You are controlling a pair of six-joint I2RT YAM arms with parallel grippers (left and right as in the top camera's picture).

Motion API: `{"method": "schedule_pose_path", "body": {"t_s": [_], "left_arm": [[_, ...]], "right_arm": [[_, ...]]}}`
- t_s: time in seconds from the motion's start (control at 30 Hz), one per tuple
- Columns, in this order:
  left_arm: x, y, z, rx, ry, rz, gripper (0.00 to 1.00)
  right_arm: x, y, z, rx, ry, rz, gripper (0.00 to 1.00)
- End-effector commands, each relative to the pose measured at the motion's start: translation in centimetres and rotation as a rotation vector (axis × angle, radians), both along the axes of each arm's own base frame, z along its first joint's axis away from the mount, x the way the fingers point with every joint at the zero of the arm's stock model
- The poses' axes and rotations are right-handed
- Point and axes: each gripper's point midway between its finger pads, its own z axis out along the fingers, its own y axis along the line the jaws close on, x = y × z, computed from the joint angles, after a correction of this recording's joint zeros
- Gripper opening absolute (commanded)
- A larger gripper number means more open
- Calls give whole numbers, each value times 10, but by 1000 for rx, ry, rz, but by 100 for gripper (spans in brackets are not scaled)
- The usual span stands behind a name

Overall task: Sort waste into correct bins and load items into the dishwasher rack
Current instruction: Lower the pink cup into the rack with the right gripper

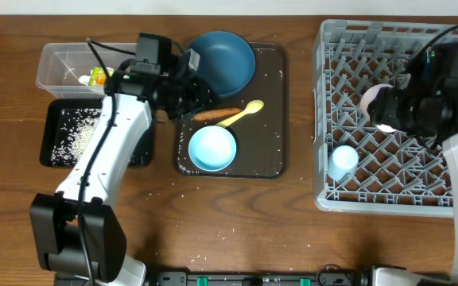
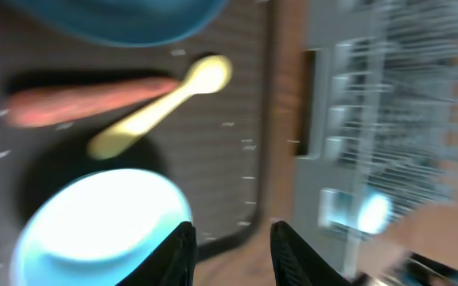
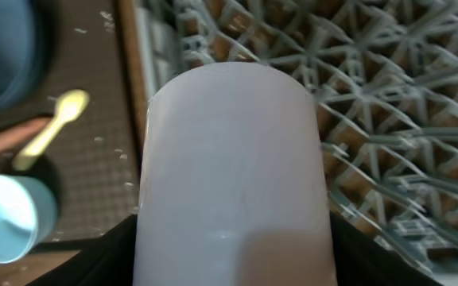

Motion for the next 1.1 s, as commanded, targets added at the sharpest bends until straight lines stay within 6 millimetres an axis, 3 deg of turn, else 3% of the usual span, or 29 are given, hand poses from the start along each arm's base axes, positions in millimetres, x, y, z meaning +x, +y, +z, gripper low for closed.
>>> {"method": "schedule_pose_path", "body": {"t_s": [0.0,0.2,0.47,0.77,1.07], "left_arm": [[3,24,-16,199,-19,59,34],[-4,38,-26,308,6,84,34],[-4,38,-27,310,6,85,34],[-4,38,-27,311,8,84,34],[-7,39,-28,314,21,83,34]], "right_arm": [[12,-12,-1,-84,40,-69,66],[32,9,-28,-35,181,16,67],[58,32,-63,-6,259,85,66],[63,34,-100,-8,352,91,64],[61,35,-117,-10,401,102,62]]}}
